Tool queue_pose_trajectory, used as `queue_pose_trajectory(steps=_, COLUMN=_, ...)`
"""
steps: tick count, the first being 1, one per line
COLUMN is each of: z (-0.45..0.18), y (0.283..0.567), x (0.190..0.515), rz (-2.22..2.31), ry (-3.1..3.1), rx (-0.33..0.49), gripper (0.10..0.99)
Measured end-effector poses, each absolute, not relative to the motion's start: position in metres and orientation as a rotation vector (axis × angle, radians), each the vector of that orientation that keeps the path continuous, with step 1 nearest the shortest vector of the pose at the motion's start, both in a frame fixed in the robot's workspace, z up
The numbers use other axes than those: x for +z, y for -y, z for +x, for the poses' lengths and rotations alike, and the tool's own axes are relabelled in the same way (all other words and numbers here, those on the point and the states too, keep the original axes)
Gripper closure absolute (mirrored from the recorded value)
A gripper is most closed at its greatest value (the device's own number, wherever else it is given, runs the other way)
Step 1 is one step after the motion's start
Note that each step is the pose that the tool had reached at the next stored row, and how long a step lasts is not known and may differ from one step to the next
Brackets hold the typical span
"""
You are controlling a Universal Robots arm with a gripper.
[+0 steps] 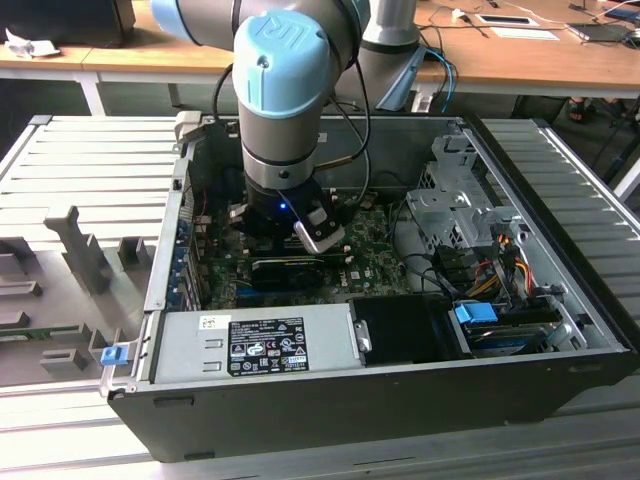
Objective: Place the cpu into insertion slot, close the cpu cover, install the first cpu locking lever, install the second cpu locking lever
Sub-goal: 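Install the second cpu locking lever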
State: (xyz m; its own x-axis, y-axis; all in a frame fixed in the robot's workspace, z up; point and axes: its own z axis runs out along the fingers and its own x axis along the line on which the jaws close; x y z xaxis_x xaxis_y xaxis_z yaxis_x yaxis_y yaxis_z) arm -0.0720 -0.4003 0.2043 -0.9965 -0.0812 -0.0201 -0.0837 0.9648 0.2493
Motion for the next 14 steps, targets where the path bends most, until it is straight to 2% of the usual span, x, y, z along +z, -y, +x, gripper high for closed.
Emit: queue_pose_trajectory(steps=14, z=-0.0765, y=0.4027, x=0.1959, rz=-0.144, ry=-3.083, rx=0.493, gripper=0.980)
